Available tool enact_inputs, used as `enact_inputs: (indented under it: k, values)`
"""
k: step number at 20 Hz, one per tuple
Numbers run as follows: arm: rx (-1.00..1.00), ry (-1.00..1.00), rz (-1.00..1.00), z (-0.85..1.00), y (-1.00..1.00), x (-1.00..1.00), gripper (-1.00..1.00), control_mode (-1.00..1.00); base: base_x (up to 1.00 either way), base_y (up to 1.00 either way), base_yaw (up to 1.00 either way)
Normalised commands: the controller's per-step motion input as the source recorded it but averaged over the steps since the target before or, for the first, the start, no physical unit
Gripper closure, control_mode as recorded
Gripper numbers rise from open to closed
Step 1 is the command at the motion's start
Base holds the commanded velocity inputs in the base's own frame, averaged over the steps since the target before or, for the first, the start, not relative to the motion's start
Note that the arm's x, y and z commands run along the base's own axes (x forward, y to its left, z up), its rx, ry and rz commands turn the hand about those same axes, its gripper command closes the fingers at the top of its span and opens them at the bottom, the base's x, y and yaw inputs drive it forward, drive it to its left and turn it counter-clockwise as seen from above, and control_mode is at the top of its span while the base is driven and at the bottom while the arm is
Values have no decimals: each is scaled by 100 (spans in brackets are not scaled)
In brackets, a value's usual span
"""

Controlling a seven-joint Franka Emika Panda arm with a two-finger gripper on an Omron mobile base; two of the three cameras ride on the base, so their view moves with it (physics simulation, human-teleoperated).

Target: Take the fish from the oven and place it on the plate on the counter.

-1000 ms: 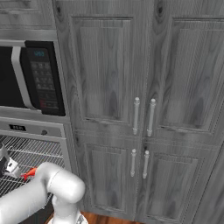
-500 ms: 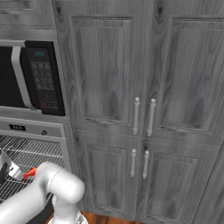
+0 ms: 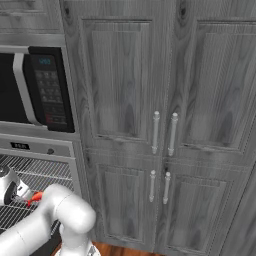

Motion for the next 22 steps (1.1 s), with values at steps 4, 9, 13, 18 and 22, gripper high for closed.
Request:
enact_inputs:
  k: [4, 9, 13, 18, 22]
  values:
    - [0, 1, 0, -3, -28, 27, -100, -100, 0, 0, 0]
    - [7, 0, 0, -14, -23, 38, -100, -100, 0, 0, 0]
    - [3, 0, 0, -56, -7, 18, -100, -100, 0, 0, 0]
    - [0, 8, 0, -50, 0, 4, -100, -100, 0, 0, 0]
    - [-4, 11, 0, -23, 3, 4, -100, -100, 0, 0, 0]
